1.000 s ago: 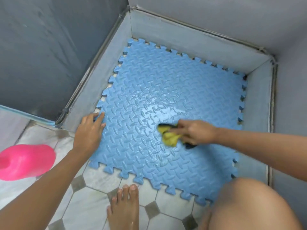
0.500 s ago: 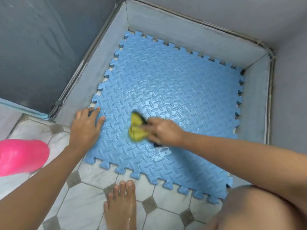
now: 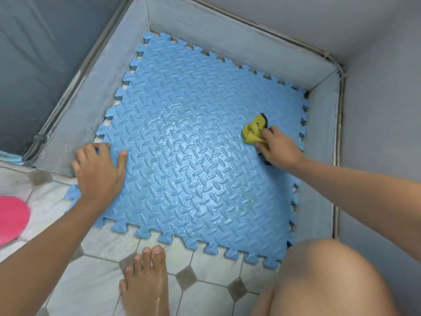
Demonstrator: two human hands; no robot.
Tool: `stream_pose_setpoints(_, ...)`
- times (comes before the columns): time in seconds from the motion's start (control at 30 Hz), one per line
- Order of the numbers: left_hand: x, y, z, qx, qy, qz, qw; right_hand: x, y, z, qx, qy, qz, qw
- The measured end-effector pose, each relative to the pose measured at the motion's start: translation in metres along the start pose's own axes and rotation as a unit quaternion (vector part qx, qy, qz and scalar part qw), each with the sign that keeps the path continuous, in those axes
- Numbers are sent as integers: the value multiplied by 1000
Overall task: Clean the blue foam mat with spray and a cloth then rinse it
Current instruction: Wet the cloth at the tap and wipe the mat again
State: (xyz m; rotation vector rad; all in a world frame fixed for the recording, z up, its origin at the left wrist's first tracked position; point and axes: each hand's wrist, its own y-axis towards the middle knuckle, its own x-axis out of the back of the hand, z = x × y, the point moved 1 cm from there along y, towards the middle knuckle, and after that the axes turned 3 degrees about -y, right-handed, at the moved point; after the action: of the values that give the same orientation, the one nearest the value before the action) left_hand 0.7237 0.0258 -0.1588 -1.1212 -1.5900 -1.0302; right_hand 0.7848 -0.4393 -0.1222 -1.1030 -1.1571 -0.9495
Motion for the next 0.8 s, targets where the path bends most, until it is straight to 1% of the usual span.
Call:
stream_pose_setpoints(0.03,-3,1,-4,14,0,3,1000,-5,-12,17,50,6,5,999)
stream_pose_setpoints(0.07,-6,0,-7,25,-6,2,1000,-8,-27,35,129,14,22,991)
stream_pose_setpoints(0.1,-8,-2,-8,29,-18,-2,999,-11,-44,52,231,19,52,971)
stream_pose_setpoints(0.13,-10,-6,-8,20,-33,-6,999,-13,-62,67,344,19,91,935)
stream_pose_setpoints(0.17,-10,-8,-6,1,-48,-6,999,-15,-80,77,445,15,136,885)
stream_pose_setpoints(0.2,-11,-9,-5,-20,-61,-1,998,-15,-98,82,522,12,179,834)
stream_pose_setpoints(0.23,-10,-10,-5,-35,-70,4,997,-15,-114,83,572,12,208,793)
stream_pose_setpoints(0.27,-9,-9,-4,-42,-77,7,996,-14,-125,79,597,14,228,769)
stream_pose_setpoints(0.3,-9,-9,-4,-40,-83,7,996,-12,-129,69,609,13,241,755)
stream_pose_setpoints(0.33,-8,-8,-6,-36,-88,5,995,-8,-126,54,612,3,251,750)
stream_pose_setpoints(0.37,-8,-9,-6,-34,-92,4,995,-3,-117,37,608,-12,254,752)
stream_pose_setpoints(0.4,-8,-9,-6,-35,-94,3,995,2,-102,20,590,-31,253,766)
stream_pose_setpoints(0.43,-9,-9,-6,-37,-95,3,995,7,-84,4,558,-50,239,793)
stream_pose_setpoints(0.47,-9,-10,-6,-38,-95,3,995,11,-66,-10,503,-62,217,834)
stream_pose_setpoints(0.5,-9,-9,-5,-36,-94,1,995,13,-47,-21,420,-70,187,885)
stream_pose_setpoints(0.53,-9,-9,-5,-32,-94,-1,995,15,-30,-31,310,-70,153,936)
stream_pose_setpoints(0.57,-9,-10,-5,-29,-95,-3,995,15,-17,-38,181,-58,116,975)
stream_pose_setpoints(0.6,-9,-10,-5,-26,-97,-3,995,14,-9,-42,50,-37,77,995)
stream_pose_setpoints(0.63,-8,-10,-5,-26,-98,-2,995,12,-5,-40,-54,-9,39,998)
stream_pose_setpoints(0.67,-8,-9,-6,-26,-98,0,995,9,-6,-32,-116,8,14,993)
stream_pose_setpoints(0.7,-8,-9,-7,-27,-97,2,995,5,-11,-20,-132,22,-4,991)
stream_pose_setpoints(0.73,-7,-8,-7,-26,-95,5,995,1,-19,-4,-111,43,-8,993)
stream_pose_setpoints(0.8,-8,-8,-7,-24,-93,4,995,-8,-39,33,-9,82,9,997)
